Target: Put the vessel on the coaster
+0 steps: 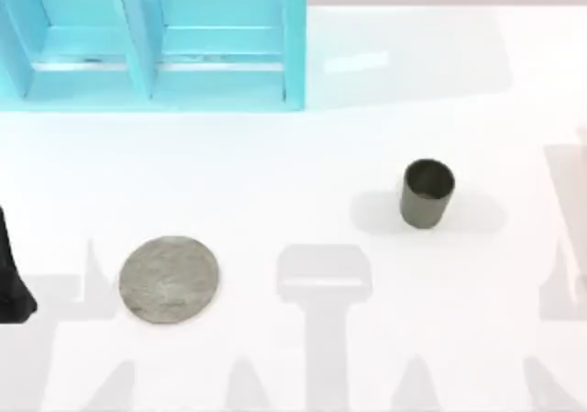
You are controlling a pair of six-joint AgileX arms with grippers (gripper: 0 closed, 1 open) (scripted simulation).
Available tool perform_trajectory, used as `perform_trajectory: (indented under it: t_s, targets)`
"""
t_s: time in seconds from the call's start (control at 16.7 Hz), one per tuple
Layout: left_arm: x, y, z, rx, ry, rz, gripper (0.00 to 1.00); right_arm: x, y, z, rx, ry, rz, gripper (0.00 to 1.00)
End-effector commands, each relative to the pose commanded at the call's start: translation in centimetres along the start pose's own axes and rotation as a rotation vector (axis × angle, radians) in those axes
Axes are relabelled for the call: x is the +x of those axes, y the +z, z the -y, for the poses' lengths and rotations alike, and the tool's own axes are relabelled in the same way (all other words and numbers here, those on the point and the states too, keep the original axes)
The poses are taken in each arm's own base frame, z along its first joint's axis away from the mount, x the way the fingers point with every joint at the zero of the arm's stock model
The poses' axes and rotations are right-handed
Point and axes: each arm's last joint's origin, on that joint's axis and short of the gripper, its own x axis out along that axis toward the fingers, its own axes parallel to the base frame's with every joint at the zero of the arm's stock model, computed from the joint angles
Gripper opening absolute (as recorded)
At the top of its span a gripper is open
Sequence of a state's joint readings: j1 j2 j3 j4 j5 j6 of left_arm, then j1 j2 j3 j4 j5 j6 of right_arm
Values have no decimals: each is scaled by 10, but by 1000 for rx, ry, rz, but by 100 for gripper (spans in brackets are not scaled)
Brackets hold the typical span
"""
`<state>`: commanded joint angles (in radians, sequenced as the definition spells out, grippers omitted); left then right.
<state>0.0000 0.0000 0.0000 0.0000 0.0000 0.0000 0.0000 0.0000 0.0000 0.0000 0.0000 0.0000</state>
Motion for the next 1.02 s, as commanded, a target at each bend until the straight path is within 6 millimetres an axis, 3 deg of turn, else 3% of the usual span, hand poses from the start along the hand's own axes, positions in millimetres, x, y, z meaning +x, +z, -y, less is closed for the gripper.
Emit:
perform_trajectory:
  t_s: [0.3, 0.6, 0.78, 1.02]
  targets:
    - [0, 11, 0, -56, -2, -39, 100, 0, 0, 0, 0, 0, 0, 100]
    - [15, 68, 2, -348, 26, -233, 100, 0, 0, 0, 0, 0, 0, 100]
    - [51, 112, 8, -596, 91, -423, 100, 0, 0, 0, 0, 0, 0, 100]
    - [136, 144, 30, -915, 273, -732, 100, 0, 0, 0, 0, 0, 0, 100]
